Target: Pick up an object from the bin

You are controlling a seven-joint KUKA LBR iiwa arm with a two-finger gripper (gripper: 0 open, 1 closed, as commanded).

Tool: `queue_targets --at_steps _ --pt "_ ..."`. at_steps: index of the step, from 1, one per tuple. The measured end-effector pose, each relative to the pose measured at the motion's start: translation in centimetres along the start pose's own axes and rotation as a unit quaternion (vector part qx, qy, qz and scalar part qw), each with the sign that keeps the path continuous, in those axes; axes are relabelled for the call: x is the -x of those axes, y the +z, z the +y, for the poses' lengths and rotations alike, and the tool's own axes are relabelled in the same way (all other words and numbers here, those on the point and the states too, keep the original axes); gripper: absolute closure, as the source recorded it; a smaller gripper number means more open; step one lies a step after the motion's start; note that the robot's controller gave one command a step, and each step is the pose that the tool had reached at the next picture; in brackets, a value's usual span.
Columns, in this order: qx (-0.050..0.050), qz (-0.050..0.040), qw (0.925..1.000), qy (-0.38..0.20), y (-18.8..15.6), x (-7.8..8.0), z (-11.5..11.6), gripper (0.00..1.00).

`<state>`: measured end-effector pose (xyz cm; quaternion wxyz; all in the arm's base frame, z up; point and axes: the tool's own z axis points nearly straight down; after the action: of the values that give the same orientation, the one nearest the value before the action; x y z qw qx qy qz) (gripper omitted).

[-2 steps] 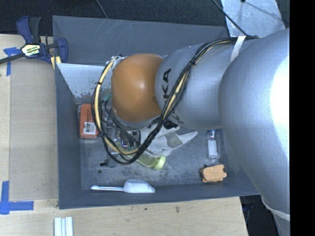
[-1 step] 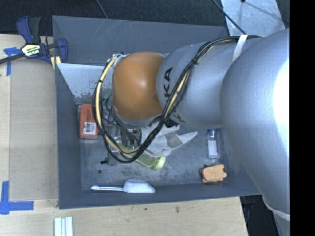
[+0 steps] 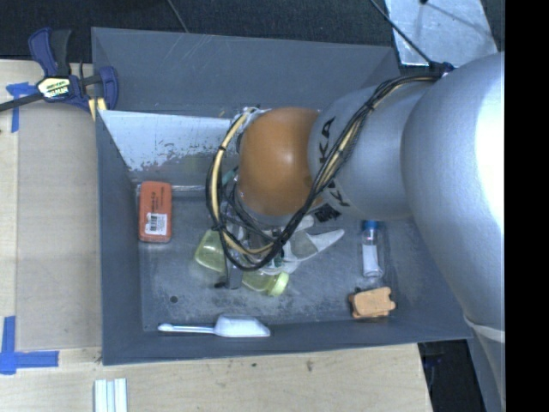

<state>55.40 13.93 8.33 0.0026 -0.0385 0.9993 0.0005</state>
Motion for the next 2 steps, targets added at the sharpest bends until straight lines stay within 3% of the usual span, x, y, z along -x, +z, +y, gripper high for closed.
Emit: queue_targets --at_steps 1,2 --pt "-0.001 0.005 0.9995 0.032 -0.7 0.9 -2.5 0.0" --pt "0.0 -0.0003 0.9989 0.047 -5.0 1.5 -2.2 0.0"
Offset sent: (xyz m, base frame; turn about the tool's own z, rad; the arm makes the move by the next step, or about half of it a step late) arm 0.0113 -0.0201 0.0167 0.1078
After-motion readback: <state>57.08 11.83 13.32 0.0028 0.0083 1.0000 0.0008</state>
